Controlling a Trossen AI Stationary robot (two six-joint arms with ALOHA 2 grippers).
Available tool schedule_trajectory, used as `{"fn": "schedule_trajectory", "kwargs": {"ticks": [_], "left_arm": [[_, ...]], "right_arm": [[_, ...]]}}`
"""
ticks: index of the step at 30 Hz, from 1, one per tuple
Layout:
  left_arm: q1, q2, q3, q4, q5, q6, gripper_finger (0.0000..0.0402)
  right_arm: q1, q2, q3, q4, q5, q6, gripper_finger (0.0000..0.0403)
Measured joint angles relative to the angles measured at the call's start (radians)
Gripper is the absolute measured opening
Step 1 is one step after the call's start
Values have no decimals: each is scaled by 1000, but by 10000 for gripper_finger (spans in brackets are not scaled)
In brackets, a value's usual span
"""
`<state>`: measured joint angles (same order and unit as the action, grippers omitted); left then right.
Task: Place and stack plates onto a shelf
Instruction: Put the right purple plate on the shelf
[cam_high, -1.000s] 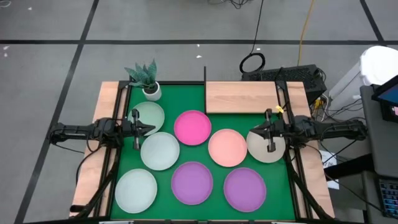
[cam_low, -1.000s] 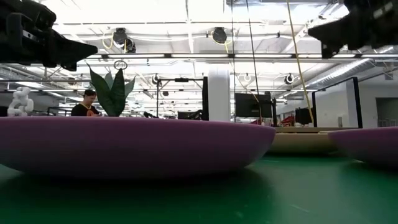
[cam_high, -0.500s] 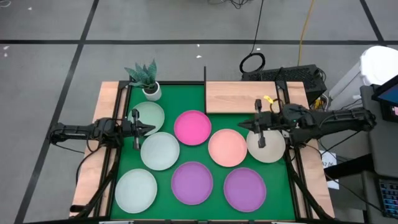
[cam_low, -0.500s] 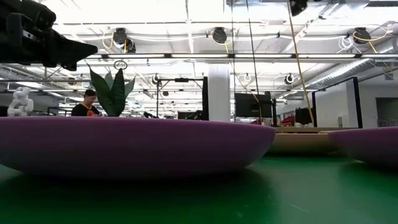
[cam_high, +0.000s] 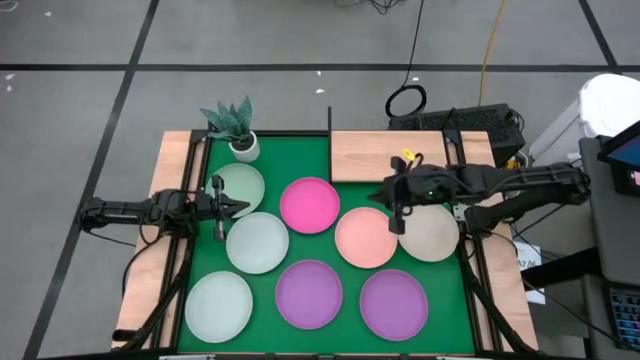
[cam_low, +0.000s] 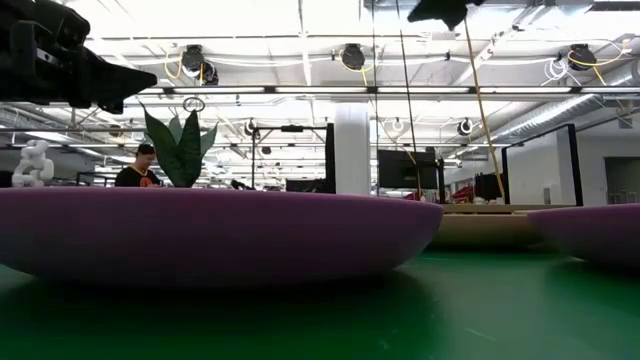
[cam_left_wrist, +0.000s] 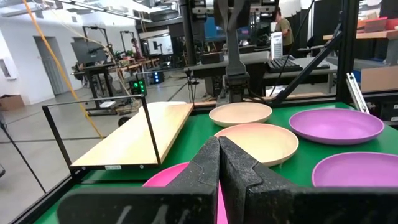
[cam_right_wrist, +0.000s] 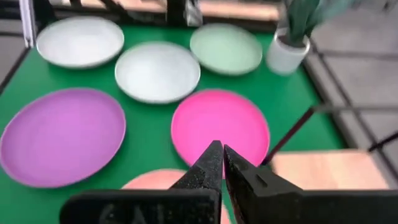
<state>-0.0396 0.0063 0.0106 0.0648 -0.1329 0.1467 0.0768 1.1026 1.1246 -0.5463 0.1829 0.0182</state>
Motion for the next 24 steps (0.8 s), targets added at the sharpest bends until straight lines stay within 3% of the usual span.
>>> {"fn": "schedule_trajectory", "kwargs": {"ticks": [13,18,24], "left_arm": [[0,10,35,3,-61,-138,3],[-2,94,160,-72,-57,-187,3],[-5,305,376,-194,-50,-221,3]], "right_arm": [[199,63,2,-181,32,274,0],[269,129,2,-246,53,383,0],[341,208,2,-267,50,489,0]]}}
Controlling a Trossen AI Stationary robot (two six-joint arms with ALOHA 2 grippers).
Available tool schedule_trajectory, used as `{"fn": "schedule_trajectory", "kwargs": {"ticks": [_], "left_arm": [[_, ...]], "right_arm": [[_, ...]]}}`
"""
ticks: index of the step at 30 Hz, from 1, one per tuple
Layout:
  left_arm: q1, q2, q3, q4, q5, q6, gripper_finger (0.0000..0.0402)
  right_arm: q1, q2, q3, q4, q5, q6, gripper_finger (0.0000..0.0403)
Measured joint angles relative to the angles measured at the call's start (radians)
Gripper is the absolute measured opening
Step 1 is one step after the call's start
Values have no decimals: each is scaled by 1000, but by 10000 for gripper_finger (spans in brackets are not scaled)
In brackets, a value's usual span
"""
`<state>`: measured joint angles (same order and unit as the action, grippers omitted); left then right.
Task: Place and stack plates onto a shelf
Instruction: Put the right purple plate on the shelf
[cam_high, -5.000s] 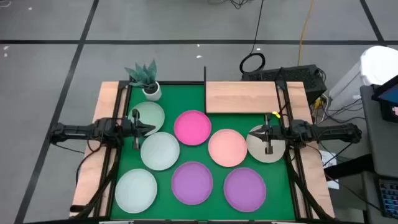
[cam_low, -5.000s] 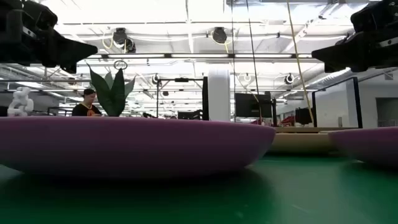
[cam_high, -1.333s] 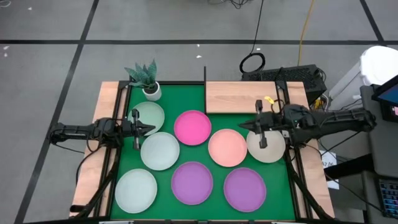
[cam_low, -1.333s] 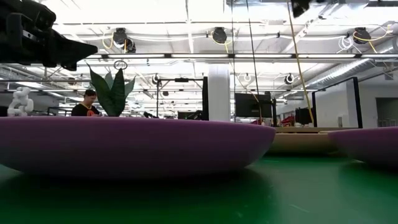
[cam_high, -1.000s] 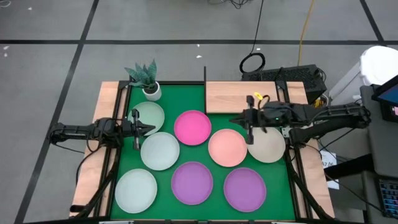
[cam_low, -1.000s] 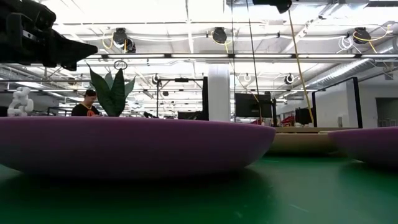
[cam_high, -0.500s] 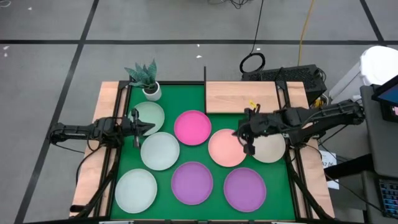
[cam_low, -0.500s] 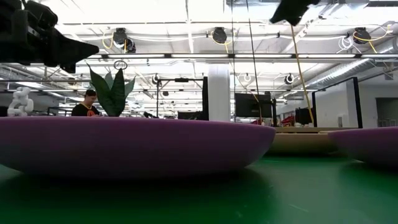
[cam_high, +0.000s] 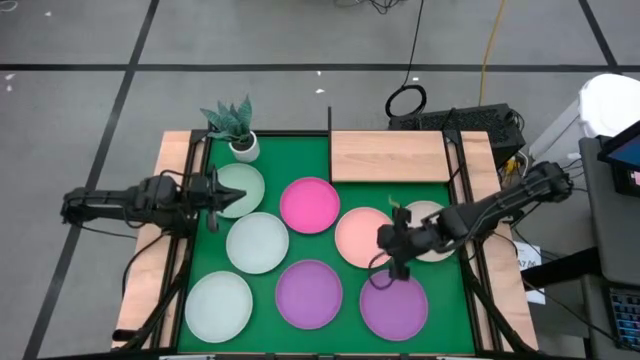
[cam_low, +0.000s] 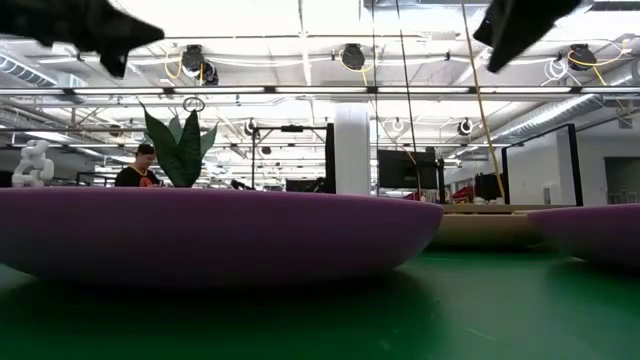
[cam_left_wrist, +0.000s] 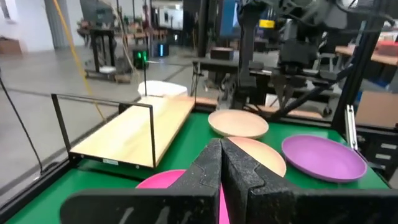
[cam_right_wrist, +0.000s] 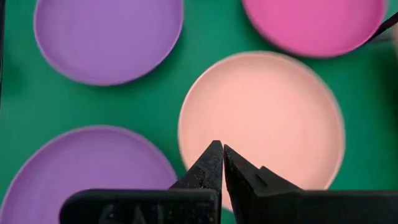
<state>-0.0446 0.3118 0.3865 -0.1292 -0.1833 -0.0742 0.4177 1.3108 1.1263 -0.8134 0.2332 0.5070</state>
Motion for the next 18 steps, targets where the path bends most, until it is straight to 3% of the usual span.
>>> {"fn": "schedule_trajectory", "kwargs": {"ticks": [9,18], "left_arm": [[-94,350,309,-84,4,-14,3],[-244,572,395,-83,11,-8,3]], "right_arm": [[103,72,0,-58,-54,207,13],[222,79,-102,-66,-110,434,75]]}}
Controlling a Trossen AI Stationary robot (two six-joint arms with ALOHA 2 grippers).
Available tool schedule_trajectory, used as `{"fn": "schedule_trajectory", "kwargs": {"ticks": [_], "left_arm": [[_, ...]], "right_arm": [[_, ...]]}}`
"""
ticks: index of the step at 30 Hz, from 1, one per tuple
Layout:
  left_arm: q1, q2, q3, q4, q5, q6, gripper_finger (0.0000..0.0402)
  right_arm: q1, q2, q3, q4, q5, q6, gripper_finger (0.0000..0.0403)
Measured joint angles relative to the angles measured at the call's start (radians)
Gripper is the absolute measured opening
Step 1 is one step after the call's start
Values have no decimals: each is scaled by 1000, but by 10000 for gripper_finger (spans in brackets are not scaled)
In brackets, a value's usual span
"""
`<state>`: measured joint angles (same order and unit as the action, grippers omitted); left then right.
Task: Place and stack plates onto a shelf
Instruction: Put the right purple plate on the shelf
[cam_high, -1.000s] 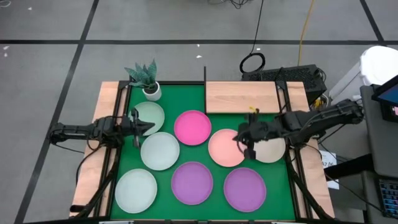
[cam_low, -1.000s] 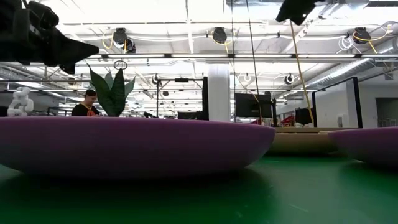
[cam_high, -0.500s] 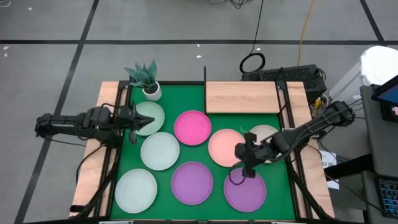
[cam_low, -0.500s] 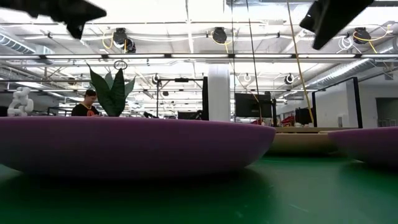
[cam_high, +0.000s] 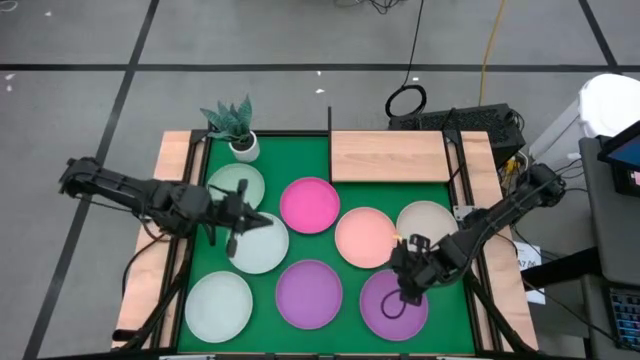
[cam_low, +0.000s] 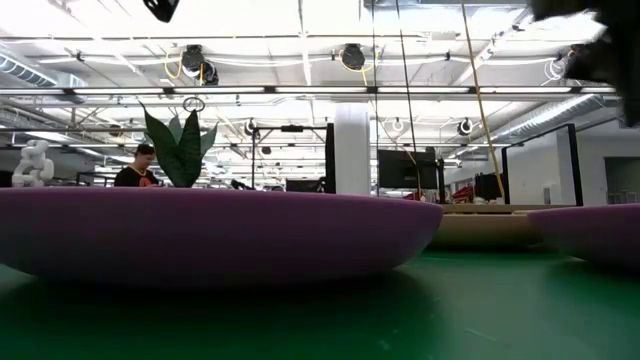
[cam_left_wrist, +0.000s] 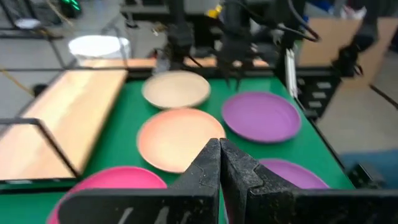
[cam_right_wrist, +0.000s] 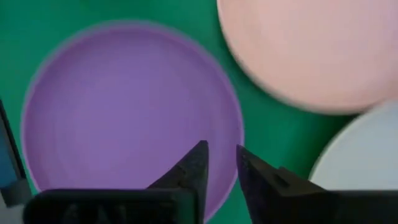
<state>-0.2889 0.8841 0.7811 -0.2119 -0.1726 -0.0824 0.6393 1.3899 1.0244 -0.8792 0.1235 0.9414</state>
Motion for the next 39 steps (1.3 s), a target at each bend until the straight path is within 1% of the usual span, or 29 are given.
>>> {"fn": "schedule_trajectory", "kwargs": {"ticks": [2,6,11,16,20,25,28,33,39], "left_arm": [[-25,29,0,0,0,-13,3],[-67,78,0,-2,0,-43,3],[-85,118,0,16,-1,-52,3],[-85,134,0,66,-1,-51,3],[-85,134,0,67,-2,-51,3],[-85,134,1,66,-3,-48,3],[-85,134,0,66,-12,-36,3],[-85,134,1,66,-13,-30,3],[-85,134,0,66,-13,-28,3]], "right_arm": [[27,0,-35,16,-10,45,92],[82,0,-123,111,-36,116,119],[129,0,-209,204,-49,175,139],[138,0,-254,231,-42,199,144],[140,0,-282,286,-42,192,144],[140,-15,-285,333,-42,175,144],[139,-43,-283,312,-38,190,144],[139,-84,-283,231,7,242,144],[139,-89,-283,132,9,269,144]]}}
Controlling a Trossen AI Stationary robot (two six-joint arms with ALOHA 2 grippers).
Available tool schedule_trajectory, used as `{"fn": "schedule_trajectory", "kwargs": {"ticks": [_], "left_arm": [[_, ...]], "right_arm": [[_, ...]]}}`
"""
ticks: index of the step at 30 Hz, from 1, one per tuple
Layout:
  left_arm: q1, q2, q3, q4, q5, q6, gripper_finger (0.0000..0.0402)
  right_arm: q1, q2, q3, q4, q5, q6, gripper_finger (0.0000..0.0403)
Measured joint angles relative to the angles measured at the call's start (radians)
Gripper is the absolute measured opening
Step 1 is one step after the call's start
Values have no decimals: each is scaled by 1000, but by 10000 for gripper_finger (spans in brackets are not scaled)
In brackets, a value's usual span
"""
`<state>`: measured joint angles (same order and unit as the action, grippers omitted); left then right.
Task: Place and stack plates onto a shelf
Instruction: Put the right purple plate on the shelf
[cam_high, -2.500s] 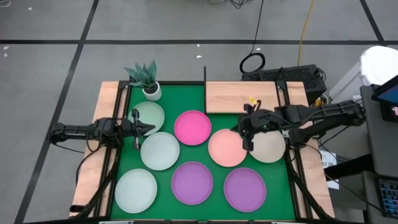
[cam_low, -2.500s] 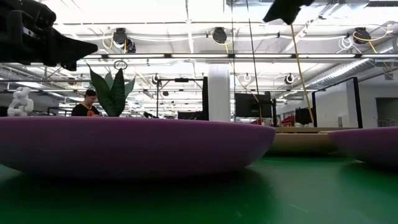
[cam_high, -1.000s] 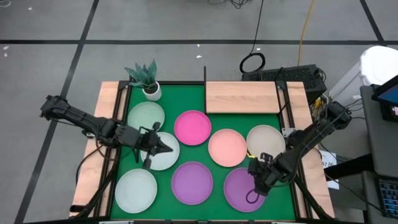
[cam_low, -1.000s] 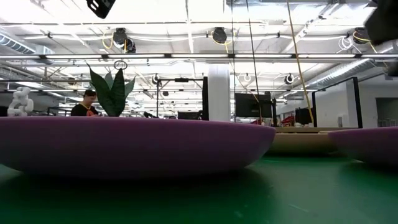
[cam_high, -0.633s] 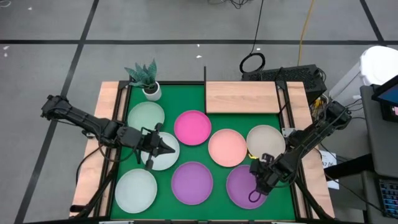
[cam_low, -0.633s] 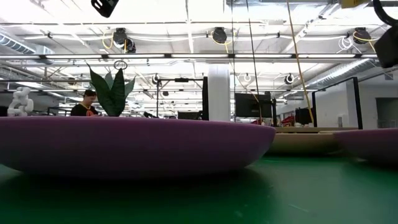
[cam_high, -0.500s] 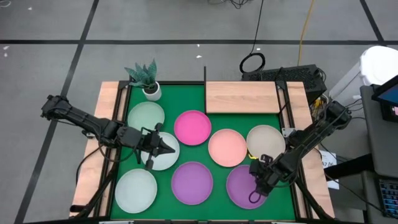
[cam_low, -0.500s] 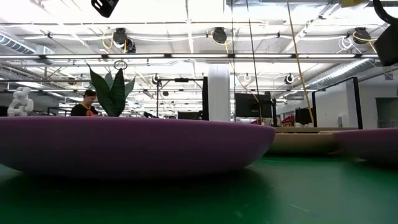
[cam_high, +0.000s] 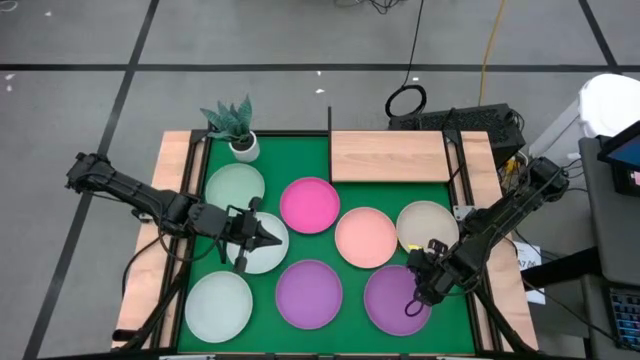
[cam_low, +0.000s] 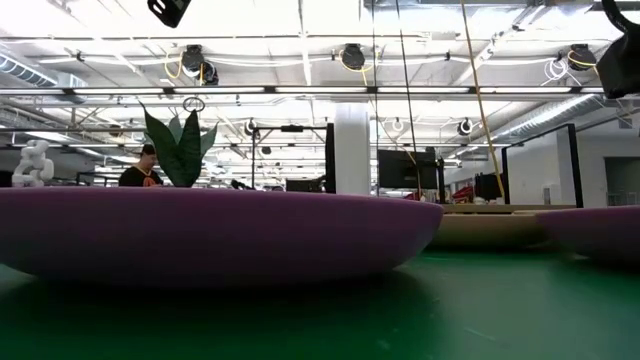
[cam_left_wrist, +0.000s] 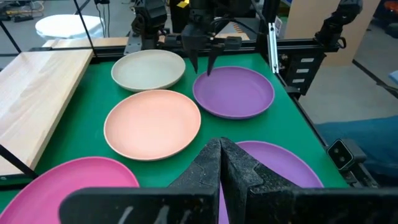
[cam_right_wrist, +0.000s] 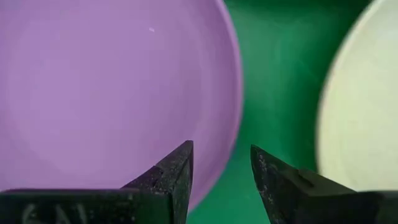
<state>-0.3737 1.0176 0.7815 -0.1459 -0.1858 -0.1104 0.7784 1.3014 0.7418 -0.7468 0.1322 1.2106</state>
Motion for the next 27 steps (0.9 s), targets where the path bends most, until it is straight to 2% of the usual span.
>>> {"fn": "schedule_trajectory", "kwargs": {"ticks": [5,11,15,22,27], "left_arm": [[0,0,0,0,0,0,3],[0,0,0,0,-1,1,3],[0,0,0,0,-1,3,3],[0,0,0,0,-1,11,3],[0,0,0,0,-8,11,3]], "right_arm": [[0,0,-33,35,2,1,144],[1,0,-132,213,-6,34,133],[0,-1,-155,251,-26,86,104],[0,-2,-156,299,-29,101,12],[-5,0,-153,336,-29,90,9]]}}
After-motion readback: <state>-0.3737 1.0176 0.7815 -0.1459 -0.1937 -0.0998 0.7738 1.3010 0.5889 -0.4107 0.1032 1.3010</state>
